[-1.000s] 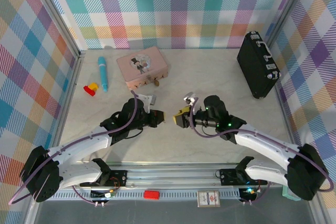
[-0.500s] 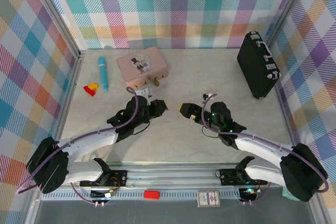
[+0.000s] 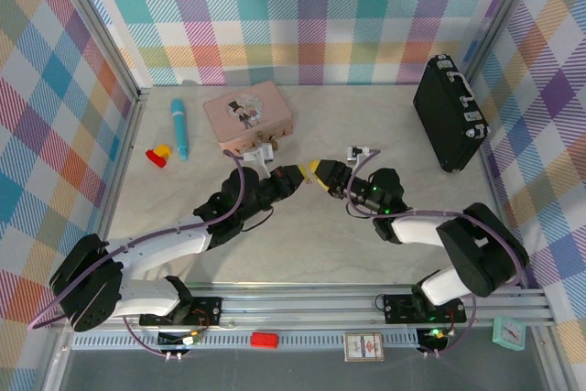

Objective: Unlock the padlock with the key

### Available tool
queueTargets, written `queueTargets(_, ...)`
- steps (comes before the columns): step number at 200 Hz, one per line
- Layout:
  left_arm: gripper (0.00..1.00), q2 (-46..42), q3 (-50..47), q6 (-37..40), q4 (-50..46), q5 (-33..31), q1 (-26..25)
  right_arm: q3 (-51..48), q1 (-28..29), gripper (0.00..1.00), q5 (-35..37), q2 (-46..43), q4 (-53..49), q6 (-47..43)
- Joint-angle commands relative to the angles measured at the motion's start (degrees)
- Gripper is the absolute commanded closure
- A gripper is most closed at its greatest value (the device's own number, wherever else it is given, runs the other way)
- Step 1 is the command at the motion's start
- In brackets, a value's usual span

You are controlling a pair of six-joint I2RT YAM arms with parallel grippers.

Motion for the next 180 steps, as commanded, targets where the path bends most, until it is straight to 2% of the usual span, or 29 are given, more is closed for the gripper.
queueTargets(1,1.00,0.3,1.9,-0.9,3.4,-1.3,-0.7,2.7,0.0,0.29,-4.1,1.4,11.2,4.6)
queueTargets(47,1.00,0.8,2.9,-0.7,3.3,-3.3,-0.7,2.6,0.1,0.30,-5.0,0.1,11.2,4.6)
queueTargets(180,1.00,2.6,5.1,-1.0,4.3,-4.4,0.1,1.7,2.4,0.51,-4.9,-2.8,11.2,5.1)
